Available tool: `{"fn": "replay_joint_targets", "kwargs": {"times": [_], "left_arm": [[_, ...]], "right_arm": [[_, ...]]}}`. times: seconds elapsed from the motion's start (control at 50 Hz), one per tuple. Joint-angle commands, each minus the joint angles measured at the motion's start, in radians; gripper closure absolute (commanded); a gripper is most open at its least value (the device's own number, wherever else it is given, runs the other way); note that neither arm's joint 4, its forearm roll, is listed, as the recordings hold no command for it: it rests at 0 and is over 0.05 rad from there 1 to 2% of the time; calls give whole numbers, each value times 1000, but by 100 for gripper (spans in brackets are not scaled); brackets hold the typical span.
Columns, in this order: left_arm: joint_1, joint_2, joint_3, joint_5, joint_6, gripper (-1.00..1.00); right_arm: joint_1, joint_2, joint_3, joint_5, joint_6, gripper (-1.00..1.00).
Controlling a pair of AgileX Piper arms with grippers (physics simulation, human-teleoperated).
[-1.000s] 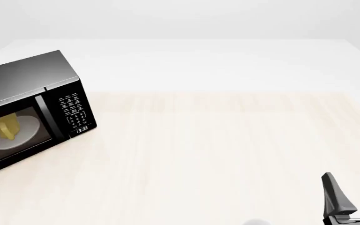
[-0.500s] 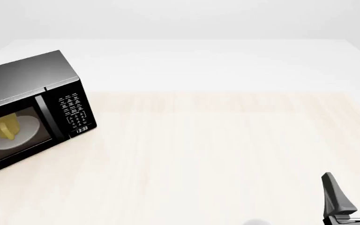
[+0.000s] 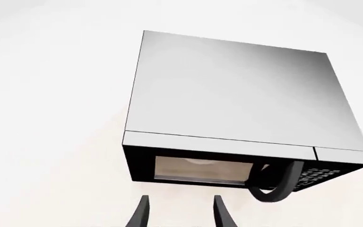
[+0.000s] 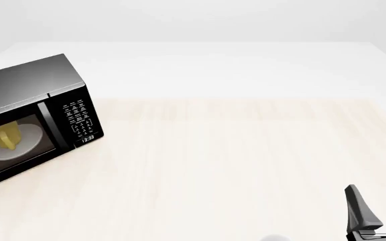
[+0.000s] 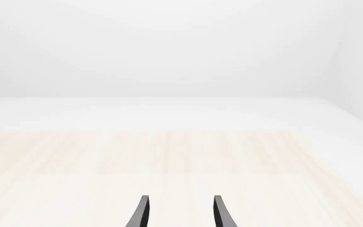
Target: Put the yellow and white mug in the microwave and close it.
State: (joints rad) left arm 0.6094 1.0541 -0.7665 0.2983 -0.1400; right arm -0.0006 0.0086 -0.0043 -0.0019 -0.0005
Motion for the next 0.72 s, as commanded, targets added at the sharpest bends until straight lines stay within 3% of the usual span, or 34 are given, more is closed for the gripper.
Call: {"fn": "replay_joint_targets", "kwargs": {"times": [0.02, 0.26, 0.72], "left_arm": [[13, -110, 3, 54, 31, -100], [15, -193, 11, 111, 46, -100], [-4, -353, -40, 258, 7, -100]], "right_arm": [[0, 0, 0, 0, 0, -100], [0, 0, 0, 0, 0, -100], [0, 0, 0, 0, 0, -100]]}}
